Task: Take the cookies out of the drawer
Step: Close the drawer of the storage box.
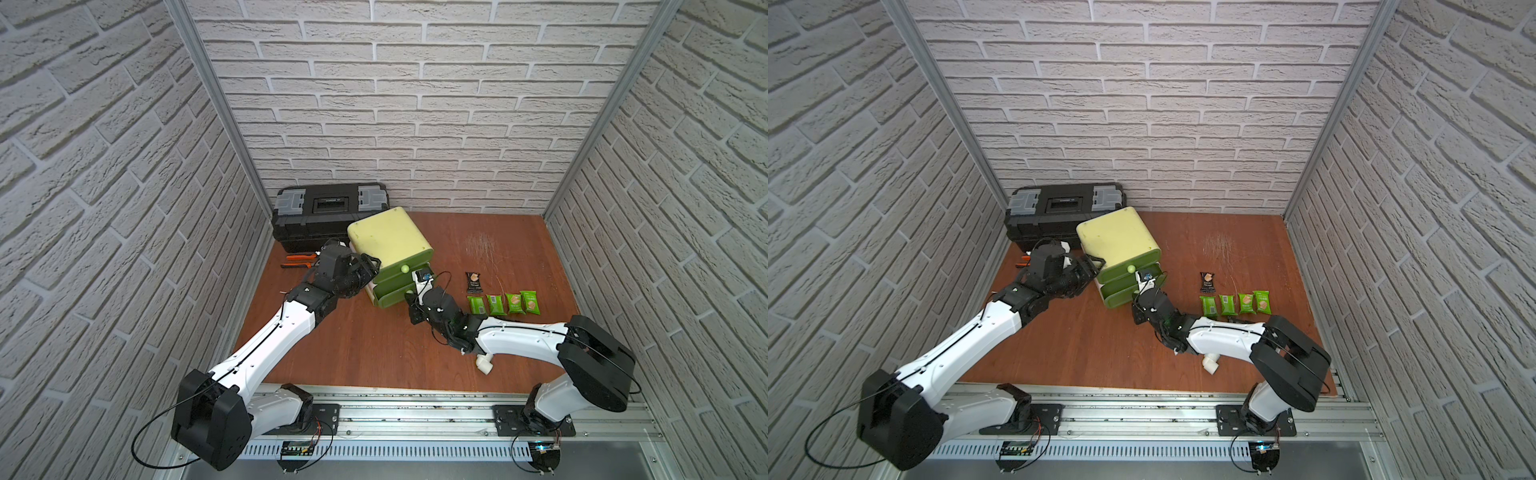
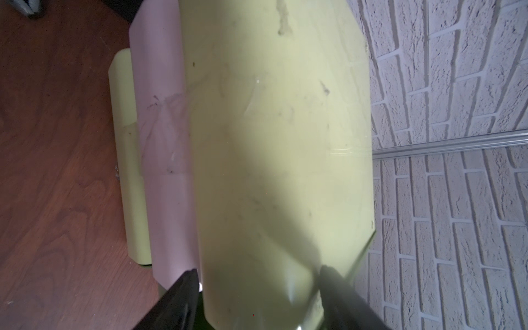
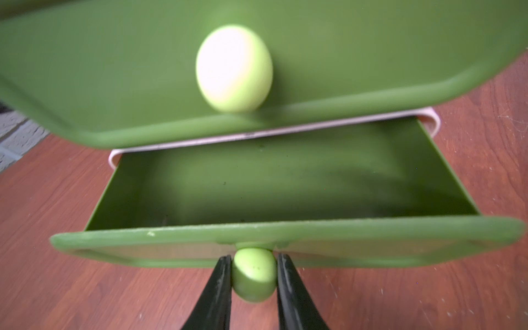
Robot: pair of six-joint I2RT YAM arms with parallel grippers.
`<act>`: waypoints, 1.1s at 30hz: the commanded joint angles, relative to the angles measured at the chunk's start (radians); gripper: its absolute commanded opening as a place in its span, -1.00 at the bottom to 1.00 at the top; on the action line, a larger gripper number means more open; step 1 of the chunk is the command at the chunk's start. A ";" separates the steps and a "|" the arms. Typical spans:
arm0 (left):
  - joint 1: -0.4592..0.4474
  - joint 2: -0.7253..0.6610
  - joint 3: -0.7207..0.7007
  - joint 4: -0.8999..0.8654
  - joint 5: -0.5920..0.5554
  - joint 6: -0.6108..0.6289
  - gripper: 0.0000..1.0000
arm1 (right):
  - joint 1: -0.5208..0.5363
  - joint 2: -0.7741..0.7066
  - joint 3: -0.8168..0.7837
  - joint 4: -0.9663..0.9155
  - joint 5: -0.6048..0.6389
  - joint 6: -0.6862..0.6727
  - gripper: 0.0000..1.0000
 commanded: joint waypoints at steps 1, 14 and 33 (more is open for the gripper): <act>-0.002 0.006 -0.034 -0.066 0.008 0.005 0.42 | 0.021 0.035 0.071 0.146 0.016 0.022 -0.80; -0.002 -0.010 -0.043 -0.069 0.005 0.002 0.42 | 0.022 0.124 0.139 0.168 0.063 0.061 -0.68; -0.002 -0.025 -0.036 -0.076 -0.005 0.002 0.46 | 0.033 0.150 0.158 0.201 0.048 0.040 0.02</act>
